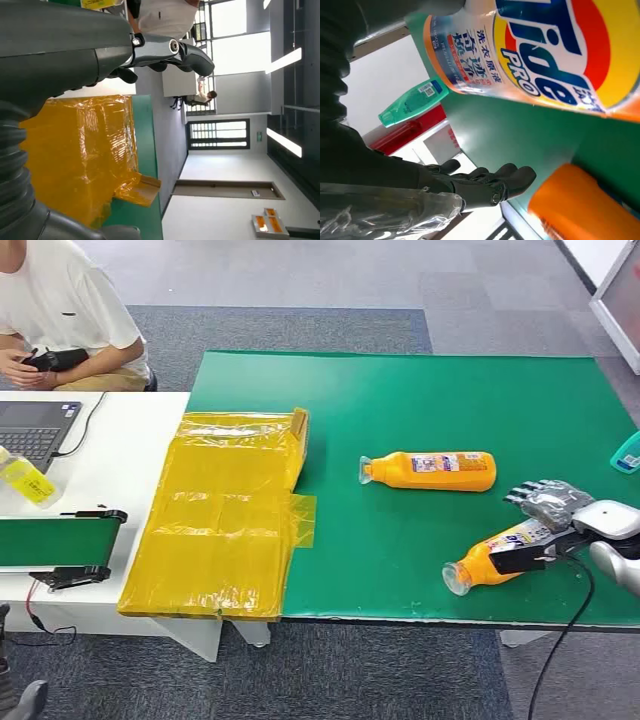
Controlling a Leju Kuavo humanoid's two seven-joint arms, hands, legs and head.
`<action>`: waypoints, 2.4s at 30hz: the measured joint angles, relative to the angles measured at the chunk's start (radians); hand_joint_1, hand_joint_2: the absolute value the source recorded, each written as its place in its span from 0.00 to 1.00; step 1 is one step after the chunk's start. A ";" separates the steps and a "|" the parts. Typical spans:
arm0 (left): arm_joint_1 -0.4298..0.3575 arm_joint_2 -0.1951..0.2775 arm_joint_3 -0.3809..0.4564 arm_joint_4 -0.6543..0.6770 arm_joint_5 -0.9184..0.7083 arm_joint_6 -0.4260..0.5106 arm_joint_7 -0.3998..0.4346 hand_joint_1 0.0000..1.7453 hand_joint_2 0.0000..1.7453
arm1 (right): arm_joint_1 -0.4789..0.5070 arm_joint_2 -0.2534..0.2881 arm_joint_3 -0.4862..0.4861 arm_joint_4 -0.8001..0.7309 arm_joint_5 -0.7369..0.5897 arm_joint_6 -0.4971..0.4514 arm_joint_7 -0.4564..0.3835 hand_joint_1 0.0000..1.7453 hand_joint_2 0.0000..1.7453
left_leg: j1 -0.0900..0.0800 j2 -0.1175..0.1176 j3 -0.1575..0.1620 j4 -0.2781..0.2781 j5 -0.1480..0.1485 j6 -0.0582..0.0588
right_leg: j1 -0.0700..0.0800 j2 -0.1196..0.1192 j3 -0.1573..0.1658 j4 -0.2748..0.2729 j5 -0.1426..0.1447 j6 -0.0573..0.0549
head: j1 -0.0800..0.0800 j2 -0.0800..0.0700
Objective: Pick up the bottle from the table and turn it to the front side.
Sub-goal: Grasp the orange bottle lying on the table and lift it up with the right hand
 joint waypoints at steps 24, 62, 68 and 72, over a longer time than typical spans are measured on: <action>-0.012 0.000 0.039 0.000 0.015 -0.026 0.004 0.00 1.00 | -0.037 0.118 0.035 0.252 0.024 -0.009 0.005 0.00 1.00 | 0.000 0.000 0.002 0.000 0.000 0.000 | 0.000 0.000 0.001 0.000 0.000 0.000 | 0.000 0.000; -0.032 0.000 0.067 0.000 0.006 -0.031 0.004 0.00 1.00 | 0.022 0.244 -0.007 0.314 0.099 -0.137 -0.007 1.00 1.00 | 0.001 0.000 0.005 0.000 0.003 -0.002 | 0.001 0.000 0.003 0.000 0.003 -0.002 | 0.000 0.000; -0.031 0.000 0.066 0.000 0.006 -0.037 0.004 0.00 1.00 | 0.039 0.250 -0.053 0.314 0.062 -0.139 -0.006 1.00 1.00 | 0.001 0.000 0.005 0.000 0.003 -0.002 | 0.001 0.000 0.003 0.000 0.003 -0.002 | 0.000 0.000; -0.031 0.000 0.066 0.000 0.006 -0.042 0.004 0.00 1.00 | 0.046 0.250 -0.077 0.314 0.052 -0.138 -0.012 1.00 1.00 | 0.001 0.000 0.005 0.000 0.003 -0.001 | 0.001 0.000 0.003 0.000 0.003 -0.002 | 0.000 0.000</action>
